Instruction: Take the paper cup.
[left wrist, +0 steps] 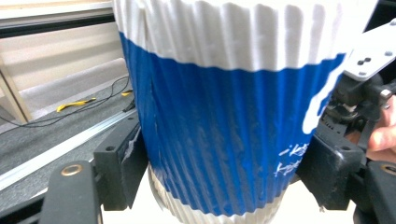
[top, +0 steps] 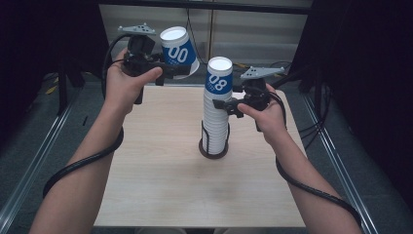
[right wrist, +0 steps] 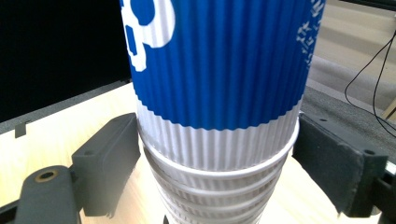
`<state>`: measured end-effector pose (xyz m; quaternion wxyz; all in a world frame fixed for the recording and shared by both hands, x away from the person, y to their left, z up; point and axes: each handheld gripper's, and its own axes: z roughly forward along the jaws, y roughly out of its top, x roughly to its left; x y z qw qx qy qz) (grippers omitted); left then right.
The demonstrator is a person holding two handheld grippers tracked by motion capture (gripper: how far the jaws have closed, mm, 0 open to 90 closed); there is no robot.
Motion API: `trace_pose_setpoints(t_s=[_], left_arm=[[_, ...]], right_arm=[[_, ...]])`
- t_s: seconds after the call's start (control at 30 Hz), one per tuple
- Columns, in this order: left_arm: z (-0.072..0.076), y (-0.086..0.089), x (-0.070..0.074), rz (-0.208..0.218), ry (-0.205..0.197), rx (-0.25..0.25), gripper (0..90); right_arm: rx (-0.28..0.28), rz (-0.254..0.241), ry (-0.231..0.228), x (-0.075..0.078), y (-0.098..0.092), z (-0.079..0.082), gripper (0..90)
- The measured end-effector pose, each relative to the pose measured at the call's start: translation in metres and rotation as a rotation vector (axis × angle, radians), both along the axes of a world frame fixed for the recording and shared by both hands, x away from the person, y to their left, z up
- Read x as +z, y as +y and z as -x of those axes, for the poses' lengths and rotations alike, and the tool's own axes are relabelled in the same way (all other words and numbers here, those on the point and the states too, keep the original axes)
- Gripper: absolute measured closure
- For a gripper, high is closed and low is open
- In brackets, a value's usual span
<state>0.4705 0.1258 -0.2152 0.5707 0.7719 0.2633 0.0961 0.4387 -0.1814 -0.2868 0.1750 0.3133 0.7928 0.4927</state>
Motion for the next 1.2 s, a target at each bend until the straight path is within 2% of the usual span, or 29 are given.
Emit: trace_pose_setpoints(t_s=[0.57,1.2], left_arm=[[0.002,0.020,-0.030,-0.026,0.022,0.033,26.0],[0.009,0.024,-0.066,-0.126,0.065,0.002,26.5]], right_arm=[[0.000,-0.010,0.003,-0.001,-0.001,0.001,14.3],[0.009,-0.013,-0.001,-0.005,-0.005,0.003,13.5]])
